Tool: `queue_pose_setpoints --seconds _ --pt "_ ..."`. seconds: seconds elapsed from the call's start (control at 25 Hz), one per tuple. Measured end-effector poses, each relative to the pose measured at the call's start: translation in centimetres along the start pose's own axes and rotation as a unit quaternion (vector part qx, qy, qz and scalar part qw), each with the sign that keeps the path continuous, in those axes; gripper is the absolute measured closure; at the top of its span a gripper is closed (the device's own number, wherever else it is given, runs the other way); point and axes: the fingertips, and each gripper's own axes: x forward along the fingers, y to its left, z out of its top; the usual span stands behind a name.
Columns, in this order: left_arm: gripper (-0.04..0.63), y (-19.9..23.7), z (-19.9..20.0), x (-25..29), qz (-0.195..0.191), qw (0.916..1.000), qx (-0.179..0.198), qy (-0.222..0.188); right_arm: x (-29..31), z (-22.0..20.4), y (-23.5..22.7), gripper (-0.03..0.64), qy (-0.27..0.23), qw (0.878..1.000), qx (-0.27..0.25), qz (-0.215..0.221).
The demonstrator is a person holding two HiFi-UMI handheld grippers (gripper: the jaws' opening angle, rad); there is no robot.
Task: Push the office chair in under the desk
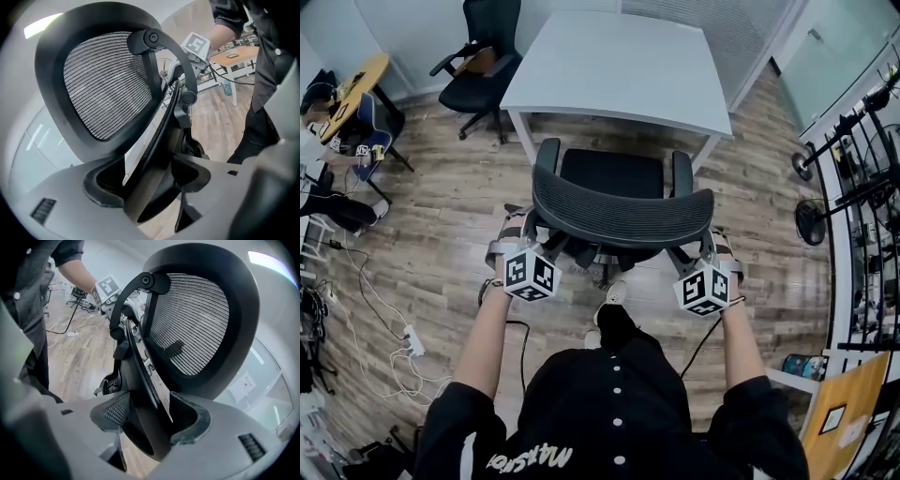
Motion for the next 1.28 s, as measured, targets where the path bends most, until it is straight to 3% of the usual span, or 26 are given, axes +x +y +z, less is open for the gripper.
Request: queue_pose_setpoints --seconds 1.28 --pt "0.272 5.4 -0.9 5.8 -0.004 1.0000 0.001 -0.002 5.8 0.1 -4.9 0.344 0.008 1.000 -0.006 -0.013"
